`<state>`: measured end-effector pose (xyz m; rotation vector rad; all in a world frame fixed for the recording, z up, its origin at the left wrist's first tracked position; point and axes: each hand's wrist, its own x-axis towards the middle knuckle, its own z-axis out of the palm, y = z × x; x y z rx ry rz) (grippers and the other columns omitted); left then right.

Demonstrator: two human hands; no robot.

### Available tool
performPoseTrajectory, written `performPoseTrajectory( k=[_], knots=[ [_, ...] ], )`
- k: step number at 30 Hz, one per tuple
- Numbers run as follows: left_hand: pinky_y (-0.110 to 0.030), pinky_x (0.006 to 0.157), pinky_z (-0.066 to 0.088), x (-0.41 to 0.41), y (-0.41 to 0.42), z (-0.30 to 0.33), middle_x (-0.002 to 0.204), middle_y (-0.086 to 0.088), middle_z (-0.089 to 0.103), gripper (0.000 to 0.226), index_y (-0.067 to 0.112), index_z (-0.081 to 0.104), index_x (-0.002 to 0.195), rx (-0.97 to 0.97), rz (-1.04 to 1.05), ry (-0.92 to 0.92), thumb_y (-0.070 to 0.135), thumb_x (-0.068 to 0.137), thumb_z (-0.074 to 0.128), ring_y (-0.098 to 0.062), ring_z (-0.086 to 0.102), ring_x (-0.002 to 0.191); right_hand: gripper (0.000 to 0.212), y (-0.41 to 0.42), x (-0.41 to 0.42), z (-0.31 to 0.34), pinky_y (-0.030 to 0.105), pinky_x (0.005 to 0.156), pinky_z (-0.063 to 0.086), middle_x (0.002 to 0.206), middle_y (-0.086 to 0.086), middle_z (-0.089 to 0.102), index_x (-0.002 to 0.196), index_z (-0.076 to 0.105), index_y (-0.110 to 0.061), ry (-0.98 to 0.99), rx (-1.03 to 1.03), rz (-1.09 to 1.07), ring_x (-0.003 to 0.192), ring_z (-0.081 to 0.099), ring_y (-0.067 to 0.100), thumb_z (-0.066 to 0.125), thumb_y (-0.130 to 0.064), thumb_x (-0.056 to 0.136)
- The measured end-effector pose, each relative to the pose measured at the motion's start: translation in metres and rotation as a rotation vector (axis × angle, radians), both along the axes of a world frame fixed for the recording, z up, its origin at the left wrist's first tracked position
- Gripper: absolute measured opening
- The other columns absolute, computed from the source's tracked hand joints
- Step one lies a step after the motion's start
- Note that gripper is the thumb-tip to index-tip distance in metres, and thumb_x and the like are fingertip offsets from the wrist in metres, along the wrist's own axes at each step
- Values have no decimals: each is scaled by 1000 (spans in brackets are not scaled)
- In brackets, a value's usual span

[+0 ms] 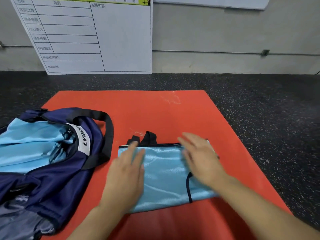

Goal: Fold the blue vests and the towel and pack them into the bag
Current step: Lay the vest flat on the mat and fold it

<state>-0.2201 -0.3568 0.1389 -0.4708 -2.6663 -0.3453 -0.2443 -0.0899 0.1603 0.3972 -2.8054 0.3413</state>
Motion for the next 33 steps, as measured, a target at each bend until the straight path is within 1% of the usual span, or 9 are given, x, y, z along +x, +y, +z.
performPoseTrajectory(
  k=[3, 8, 13, 17, 21, 24, 27, 30, 33],
  knots=[
    [-46, 112, 32, 2, 22, -24, 155, -14, 45, 49, 4, 57, 140, -71, -214, -19, 21, 98, 39, -29, 46, 142, 62, -63, 13, -21, 37, 126, 6, 168, 1, 25, 159, 33, -16, -134, -23, 135, 156, 17, 18, 18, -41, 104],
    [-42, 118, 22, 2, 14, -48, 156, -12, 44, 62, 3, 47, 148, -138, -117, -149, 37, 97, 37, -24, 40, 146, 71, -73, 19, -45, 37, 126, -8, 171, -6, 7, 164, 11, -20, -280, 88, 115, 157, -4, 11, 1, -48, 99],
    [-38, 123, 11, -12, -16, -52, 162, -6, 35, 71, 9, 38, 155, -126, 35, -212, 50, 98, 29, -20, 29, 151, 62, 13, 0, -44, 36, 126, -9, 170, -8, -11, 164, -1, -27, -352, 160, -175, 155, -16, 11, 9, -48, 107],
    [-38, 123, 8, -9, -14, -42, 162, -11, 34, 71, 4, 41, 152, -79, 168, -189, 46, 96, 27, -22, 27, 152, 61, 49, 3, -31, 40, 127, -7, 169, -4, -16, 163, -6, -23, -387, 211, -375, 155, -17, 15, 5, -46, 107],
    [-46, 119, 20, 2, 13, -28, 157, -16, 41, 61, -1, 47, 147, -79, 28, -123, 31, 96, 34, -29, 37, 148, 61, -26, 11, -21, 39, 127, -4, 169, 1, -4, 162, 6, -12, -169, 148, -93, 158, -4, 21, 15, -39, 108],
    [-43, 118, 21, 11, 29, -41, 157, -15, 41, 59, 1, 46, 148, -114, -129, -152, 31, 99, 32, -28, 40, 146, 66, -75, 25, -38, 37, 128, -1, 169, -1, 8, 163, 17, -13, -198, 131, 179, 158, 5, 17, 11, -44, 104],
    [-40, 121, 15, 0, 7, -49, 162, -10, 34, 68, 6, 38, 154, -140, -54, -192, 45, 99, 27, -24, 31, 151, 71, -44, 13, -41, 35, 126, -10, 169, -6, -8, 164, 4, -18, -307, 162, 37, 157, -9, 14, 1, -50, 101],
    [-36, 126, 2, -8, -18, -46, 168, -2, 19, 78, 13, 22, 161, -144, 52, -262, 54, 96, 12, -17, 11, 156, 63, 8, -2, -39, 37, 127, -8, 170, -3, -11, 164, -2, -18, -373, 181, -174, 156, -13, 14, 12, -45, 108],
    [-40, 124, 8, -2, -17, -38, 164, -10, 30, 75, 5, 33, 156, -146, 126, -219, 47, 96, 19, -23, 22, 154, 65, 23, -7, -31, 39, 127, -9, 170, 0, -17, 162, -8, -16, -423, 220, -312, 155, -18, 15, 8, -47, 108]
  ],
)
